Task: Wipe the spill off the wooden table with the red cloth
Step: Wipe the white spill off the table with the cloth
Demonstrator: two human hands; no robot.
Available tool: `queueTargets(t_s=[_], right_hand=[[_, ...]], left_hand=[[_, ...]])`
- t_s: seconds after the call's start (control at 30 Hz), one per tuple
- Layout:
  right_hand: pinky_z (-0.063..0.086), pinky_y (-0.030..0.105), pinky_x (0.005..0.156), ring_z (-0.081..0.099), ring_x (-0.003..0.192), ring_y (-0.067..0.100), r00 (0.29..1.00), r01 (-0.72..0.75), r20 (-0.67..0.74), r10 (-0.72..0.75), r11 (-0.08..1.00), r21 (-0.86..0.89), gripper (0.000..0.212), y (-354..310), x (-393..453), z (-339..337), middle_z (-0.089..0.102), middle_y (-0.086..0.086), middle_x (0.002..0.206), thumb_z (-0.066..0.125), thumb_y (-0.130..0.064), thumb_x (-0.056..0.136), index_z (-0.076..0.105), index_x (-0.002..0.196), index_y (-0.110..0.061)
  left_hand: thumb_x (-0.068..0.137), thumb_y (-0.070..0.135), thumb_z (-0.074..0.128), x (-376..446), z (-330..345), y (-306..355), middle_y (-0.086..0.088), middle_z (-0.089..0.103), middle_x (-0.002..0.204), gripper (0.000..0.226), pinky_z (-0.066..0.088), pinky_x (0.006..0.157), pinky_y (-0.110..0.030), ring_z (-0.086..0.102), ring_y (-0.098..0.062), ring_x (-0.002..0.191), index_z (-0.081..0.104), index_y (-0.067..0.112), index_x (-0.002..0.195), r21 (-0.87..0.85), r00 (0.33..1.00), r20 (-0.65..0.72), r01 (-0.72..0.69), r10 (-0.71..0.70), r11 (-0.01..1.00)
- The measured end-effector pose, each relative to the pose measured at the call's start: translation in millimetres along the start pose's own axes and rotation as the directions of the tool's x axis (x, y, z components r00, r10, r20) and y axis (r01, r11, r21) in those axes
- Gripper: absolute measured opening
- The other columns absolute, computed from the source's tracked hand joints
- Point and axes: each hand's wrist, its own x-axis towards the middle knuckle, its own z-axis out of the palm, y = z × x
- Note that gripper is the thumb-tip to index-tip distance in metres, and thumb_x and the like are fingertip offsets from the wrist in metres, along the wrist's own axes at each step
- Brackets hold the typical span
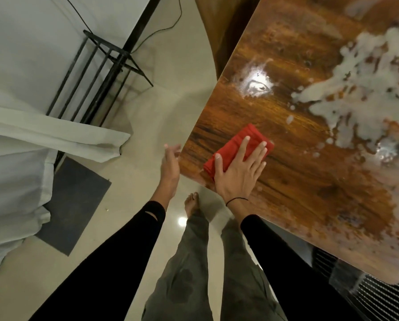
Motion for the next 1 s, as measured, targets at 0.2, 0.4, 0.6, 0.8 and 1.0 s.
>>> queueTargets(t_s=[0.2,0.4,0.6,0.8,1.0], right_hand=[[0.000,0.067,0.138,-0.009,0.172,0.046,0.997,-0.043,-0.072,0.031,0.986,-0.162,0.087,-22.0,34.6,31.8,-0.012,0.029,0.184,0.028,-0.062,0.113,-0.002,0.180,-0.016],[0.009,0.064,0.139,0.001,0.173,0.044,0.888,0.450,0.049,-0.458,0.840,-0.304,0.078,-28.0,58.0,38.2,-0.002,0.027,0.185,0.033,-0.049,0.114,0.004,0.181,-0.020],[0.007,0.061,0.140,-0.001,0.175,0.038,0.359,0.931,0.391,-0.847,0.298,-0.210,0.070,1.3,34.3,34.9,-0.003,0.019,0.187,0.015,-0.052,0.115,0.005,0.181,-0.030],[-0.002,0.055,0.140,-0.004,0.174,0.033,-0.056,0.991,0.580,-0.813,-0.114,-0.064,0.078,27.4,86.9,8.5,-0.003,0.011,0.189,0.033,-0.049,0.109,0.003,0.180,-0.039],[-0.001,0.057,0.140,-0.001,0.175,0.033,0.399,0.915,0.448,-0.800,0.313,-0.256,0.080,0.5,138.0,-12.8,-0.006,0.010,0.189,0.035,-0.043,0.107,0.003,0.180,-0.040]], left_hand=[[0.101,0.080,-0.008,14.4,-5.0,-7.2,-0.014,0.072,0.144,0.105,0.043,0.125,-0.052,0.065,-0.032,0.138,0.052,0.016,0.160,-0.242,0.962,0.211,0.224,-0.174,0.944],[0.096,0.087,-0.009,27.1,-19.0,-12.9,-0.019,0.072,0.143,0.118,0.041,0.126,-0.059,0.065,-0.037,0.139,0.058,0.010,0.155,-0.391,0.953,0.234,0.273,-0.192,0.879],[0.095,0.093,0.000,35.3,-27.6,-21.6,-0.024,0.072,0.140,0.113,0.055,0.112,-0.058,0.066,-0.040,0.136,0.061,0.017,0.151,-0.524,0.960,0.171,0.278,-0.220,0.806],[0.096,0.091,-0.002,28.2,-30.4,-17.8,-0.018,0.078,0.131,0.113,0.053,0.116,-0.057,0.071,-0.038,0.131,0.071,0.017,0.141,-0.452,0.958,0.192,0.278,-0.212,0.848],[0.098,0.087,-0.001,24.0,-23.3,-13.0,-0.012,0.078,0.132,0.105,0.042,0.124,-0.058,0.066,-0.031,0.135,0.075,0.021,0.125,-0.406,0.957,0.191,0.278,-0.217,0.871]])
